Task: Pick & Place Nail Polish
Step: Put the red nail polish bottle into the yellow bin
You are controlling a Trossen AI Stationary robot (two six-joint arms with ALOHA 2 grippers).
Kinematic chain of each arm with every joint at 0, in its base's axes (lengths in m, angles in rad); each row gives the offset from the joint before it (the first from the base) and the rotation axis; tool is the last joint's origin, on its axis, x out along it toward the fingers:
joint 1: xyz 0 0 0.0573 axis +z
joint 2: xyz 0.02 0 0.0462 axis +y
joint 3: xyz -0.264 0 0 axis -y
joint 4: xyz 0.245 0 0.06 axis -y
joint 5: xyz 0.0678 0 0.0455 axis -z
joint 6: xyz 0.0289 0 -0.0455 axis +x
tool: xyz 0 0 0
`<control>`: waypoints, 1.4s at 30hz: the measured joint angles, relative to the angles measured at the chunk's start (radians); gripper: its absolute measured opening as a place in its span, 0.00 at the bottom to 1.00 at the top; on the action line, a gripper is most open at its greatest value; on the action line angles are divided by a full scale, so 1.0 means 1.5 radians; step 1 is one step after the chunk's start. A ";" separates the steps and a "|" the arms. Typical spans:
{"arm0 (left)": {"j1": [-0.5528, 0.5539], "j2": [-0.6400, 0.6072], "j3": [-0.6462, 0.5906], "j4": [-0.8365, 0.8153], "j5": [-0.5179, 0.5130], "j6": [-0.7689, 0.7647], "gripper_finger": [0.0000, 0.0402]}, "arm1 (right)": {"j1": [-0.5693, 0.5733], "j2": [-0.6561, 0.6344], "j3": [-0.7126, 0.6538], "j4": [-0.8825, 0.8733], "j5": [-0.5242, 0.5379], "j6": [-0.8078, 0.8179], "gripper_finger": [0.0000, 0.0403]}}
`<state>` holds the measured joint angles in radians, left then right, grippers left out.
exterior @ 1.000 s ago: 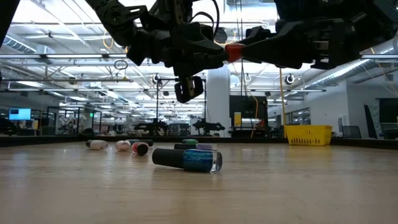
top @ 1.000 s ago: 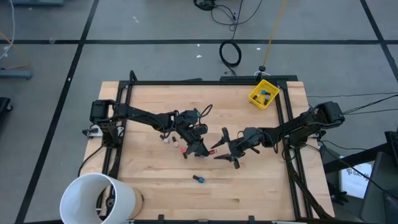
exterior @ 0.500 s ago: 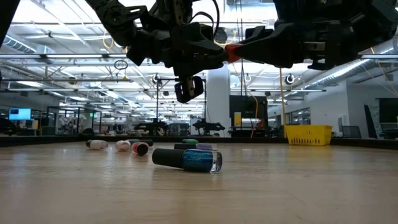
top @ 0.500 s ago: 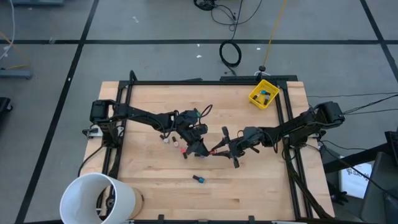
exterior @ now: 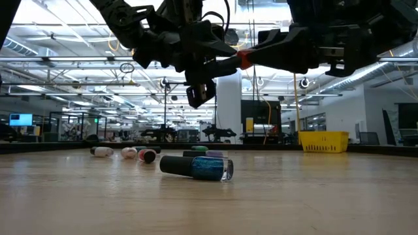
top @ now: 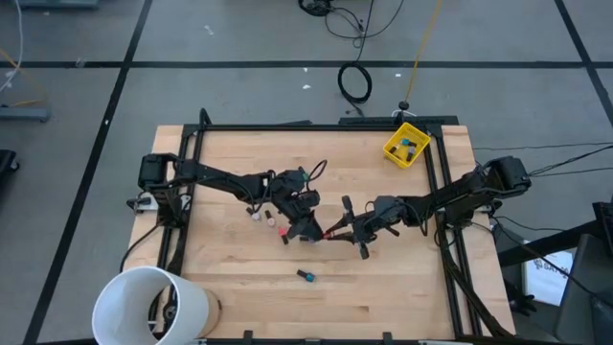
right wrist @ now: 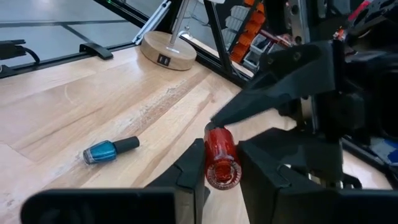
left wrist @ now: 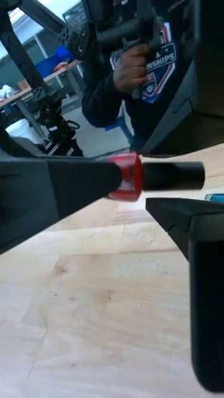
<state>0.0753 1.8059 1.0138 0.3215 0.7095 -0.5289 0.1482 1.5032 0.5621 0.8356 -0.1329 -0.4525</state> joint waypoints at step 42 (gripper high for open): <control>0.045 -0.336 -0.180 -0.115 -0.509 0.284 0.31 | -0.195 -0.449 -0.210 -0.287 0.167 0.347 0.15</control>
<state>0.1427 1.3021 0.7430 0.1493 -0.0546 -0.1030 -0.1440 0.8295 0.2477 0.4057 0.1178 0.0685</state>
